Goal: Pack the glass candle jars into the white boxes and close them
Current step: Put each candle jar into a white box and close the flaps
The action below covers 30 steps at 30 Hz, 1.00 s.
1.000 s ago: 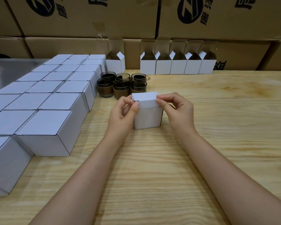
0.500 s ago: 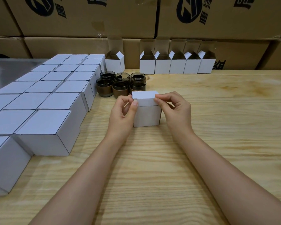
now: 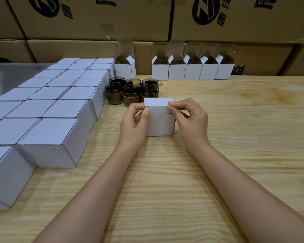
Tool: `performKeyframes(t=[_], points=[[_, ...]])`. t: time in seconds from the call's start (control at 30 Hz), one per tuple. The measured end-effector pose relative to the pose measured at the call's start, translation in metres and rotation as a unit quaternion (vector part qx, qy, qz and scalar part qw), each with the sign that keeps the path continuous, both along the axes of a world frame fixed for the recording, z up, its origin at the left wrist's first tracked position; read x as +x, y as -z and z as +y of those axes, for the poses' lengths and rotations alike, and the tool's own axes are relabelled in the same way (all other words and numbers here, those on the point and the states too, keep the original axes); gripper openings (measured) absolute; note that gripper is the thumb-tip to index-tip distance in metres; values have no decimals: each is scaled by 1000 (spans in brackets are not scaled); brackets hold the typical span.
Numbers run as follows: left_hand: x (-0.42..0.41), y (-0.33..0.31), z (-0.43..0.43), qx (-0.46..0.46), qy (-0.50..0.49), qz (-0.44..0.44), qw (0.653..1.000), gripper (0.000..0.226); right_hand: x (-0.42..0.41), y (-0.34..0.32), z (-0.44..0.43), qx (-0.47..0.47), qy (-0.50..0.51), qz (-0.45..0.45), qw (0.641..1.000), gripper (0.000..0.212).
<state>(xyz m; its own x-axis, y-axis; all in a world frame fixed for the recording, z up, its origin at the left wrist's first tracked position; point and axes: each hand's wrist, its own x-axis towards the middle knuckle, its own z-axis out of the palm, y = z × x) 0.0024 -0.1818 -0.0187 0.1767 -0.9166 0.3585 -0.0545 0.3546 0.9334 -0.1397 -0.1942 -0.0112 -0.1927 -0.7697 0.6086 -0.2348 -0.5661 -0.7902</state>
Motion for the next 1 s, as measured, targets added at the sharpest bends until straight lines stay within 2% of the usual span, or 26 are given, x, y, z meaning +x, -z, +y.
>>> performKeyframes(t=[0.13, 0.33, 0.43, 0.5, 0.57, 0.63, 0.7, 0.83, 1.0], points=[[1, 0, 0, 13, 9, 4, 1000, 14, -1, 2, -1, -12, 12, 41, 999, 12], [2, 6, -2, 6, 3, 20, 1000, 15, -3, 4, -1, 8, -9, 0, 1000, 22], [3, 9, -2, -47, 3, -33, 998, 28, -3, 5, -2, 12, -28, -6, 1000, 24], [3, 9, -1, -61, -3, -95, 994, 25, -3, 7, -3, 29, -39, -6, 999, 24], [1, 11, -2, -54, -19, -116, 992, 13, -3, 8, -4, 50, -42, -8, 998, 20], [2, 14, -4, -50, -51, -125, 990, 20, -3, 7, -4, 60, -38, -5, 997, 18], [3, 16, -5, -55, -67, -128, 988, 26, -5, 7, -4, 58, -39, -5, 998, 20], [5, 16, -6, -51, -43, -106, 992, 19, -10, 9, 0, 60, -60, -9, 996, 19], [5, 15, -7, -43, -52, -103, 992, 32, -11, 13, -5, 42, -13, 32, 999, 27]])
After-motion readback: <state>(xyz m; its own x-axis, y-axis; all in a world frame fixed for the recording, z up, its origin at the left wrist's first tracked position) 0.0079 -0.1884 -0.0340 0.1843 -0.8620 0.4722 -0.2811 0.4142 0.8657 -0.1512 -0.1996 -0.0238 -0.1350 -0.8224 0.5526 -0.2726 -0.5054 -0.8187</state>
